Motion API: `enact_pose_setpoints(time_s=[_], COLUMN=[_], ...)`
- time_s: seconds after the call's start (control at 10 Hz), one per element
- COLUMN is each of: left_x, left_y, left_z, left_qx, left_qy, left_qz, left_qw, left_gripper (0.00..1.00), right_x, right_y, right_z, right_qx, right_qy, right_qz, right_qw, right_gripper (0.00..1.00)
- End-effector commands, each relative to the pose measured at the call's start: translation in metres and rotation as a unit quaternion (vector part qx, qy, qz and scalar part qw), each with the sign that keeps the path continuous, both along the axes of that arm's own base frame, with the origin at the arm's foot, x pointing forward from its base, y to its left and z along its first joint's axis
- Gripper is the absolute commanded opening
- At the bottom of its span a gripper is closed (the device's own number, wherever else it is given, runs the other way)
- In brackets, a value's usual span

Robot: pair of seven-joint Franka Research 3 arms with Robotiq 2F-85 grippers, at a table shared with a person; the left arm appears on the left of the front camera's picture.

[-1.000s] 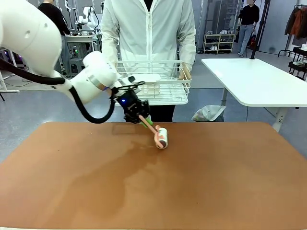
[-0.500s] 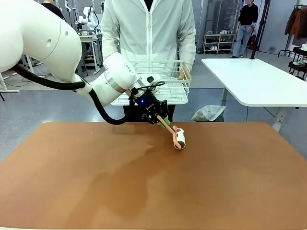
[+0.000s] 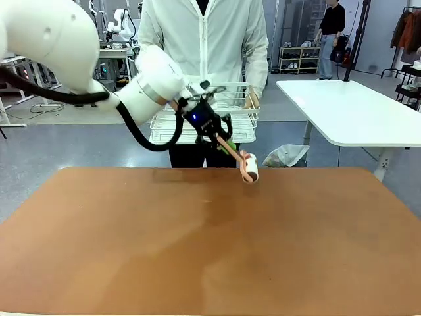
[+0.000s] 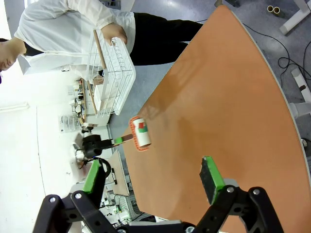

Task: Clean the table.
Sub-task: Clean the table with the Lint Roller when the human lifts the Dish drying rack.

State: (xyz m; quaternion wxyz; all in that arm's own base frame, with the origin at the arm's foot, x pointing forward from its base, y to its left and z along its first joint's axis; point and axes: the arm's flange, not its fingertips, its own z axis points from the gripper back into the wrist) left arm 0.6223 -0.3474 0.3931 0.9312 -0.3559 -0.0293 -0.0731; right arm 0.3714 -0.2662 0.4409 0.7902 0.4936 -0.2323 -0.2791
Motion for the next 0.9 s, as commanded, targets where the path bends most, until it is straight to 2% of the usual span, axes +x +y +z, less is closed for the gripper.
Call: enact_pose_setpoints(time_s=[0.0, 0.3, 0.4, 0.5, 0.6, 0.7, 0.8], left_x=[-0.037, -0.057, -0.058, -0.062, -0.079, -0.105, -0.127], left_y=[0.037, 0.052, 0.054, 0.065, 0.095, 0.154, 0.220], left_z=[0.032, 0.057, 0.060, 0.067, 0.083, 0.103, 0.120], left_qx=[-0.013, -0.025, -0.020, -0.020, -0.015, 0.028, 0.103], left_qy=[-0.014, -0.007, -0.024, -0.026, -0.059, -0.092, -0.108], left_qz=[0.001, -0.018, -0.014, -0.019, -0.031, -0.052, -0.032], left_qw=[1.000, 0.999, 0.999, 0.999, 0.998, 0.994, 0.988], left_gripper=[0.21, 0.21, 0.21, 0.21, 0.21, 0.21, 0.21], right_x=[0.000, 0.000, 0.000, 0.000, 0.000, 0.000, 0.000], right_y=[0.000, 0.000, 0.000, 0.000, 0.000, 0.000, 0.000], right_z=[0.002, 0.002, 0.002, 0.002, 0.002, 0.002, 0.002], right_qx=[0.003, 0.003, 0.003, 0.003, 0.003, 0.003, 0.003], right_qy=[-0.011, -0.011, -0.011, -0.011, -0.011, -0.011, -0.011], right_qz=[-0.001, -0.001, -0.001, -0.001, -0.001, -0.001, -0.001], right_qw=[1.000, 1.000, 1.000, 1.000, 1.000, 1.000, 1.000], right_gripper=[1.00, 1.00, 1.00, 1.00, 1.00, 1.00, 1.00])
